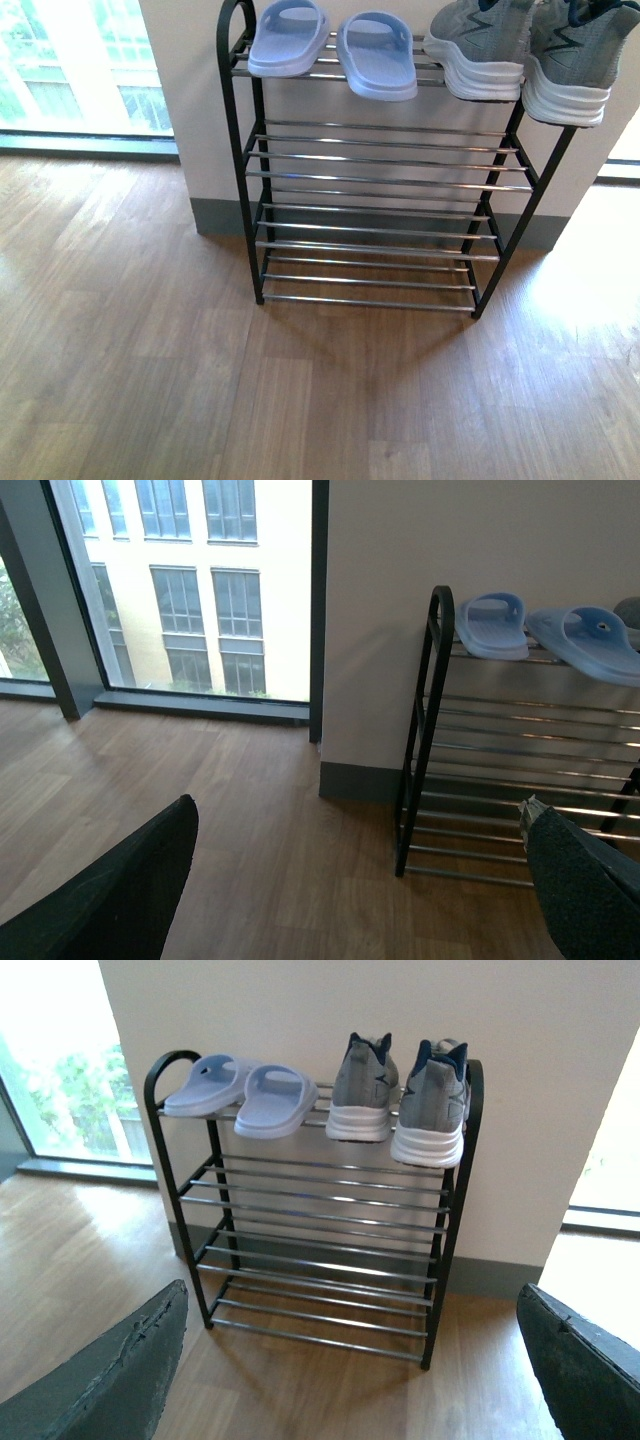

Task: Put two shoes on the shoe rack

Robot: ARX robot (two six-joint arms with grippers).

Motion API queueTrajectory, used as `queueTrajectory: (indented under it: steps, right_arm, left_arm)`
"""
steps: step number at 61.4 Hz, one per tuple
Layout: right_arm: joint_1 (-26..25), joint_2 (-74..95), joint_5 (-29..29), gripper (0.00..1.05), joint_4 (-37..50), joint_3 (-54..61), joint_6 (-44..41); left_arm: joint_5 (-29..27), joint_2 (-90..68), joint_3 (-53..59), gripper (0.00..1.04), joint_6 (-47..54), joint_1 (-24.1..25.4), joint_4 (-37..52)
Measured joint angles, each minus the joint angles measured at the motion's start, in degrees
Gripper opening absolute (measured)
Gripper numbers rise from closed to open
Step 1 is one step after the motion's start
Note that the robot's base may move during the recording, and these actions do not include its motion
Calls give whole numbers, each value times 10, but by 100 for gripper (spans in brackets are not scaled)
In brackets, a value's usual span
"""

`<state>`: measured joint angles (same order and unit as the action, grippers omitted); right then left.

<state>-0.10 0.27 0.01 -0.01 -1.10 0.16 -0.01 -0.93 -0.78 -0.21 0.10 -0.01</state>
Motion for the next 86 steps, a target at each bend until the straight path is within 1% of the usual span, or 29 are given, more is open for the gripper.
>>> queueTrajectory:
  steps: [86]
  right_arm:
    - [0, 0, 0, 96, 0, 0, 0]
  left_arm:
    - [0, 0, 0, 95, 0, 0, 0]
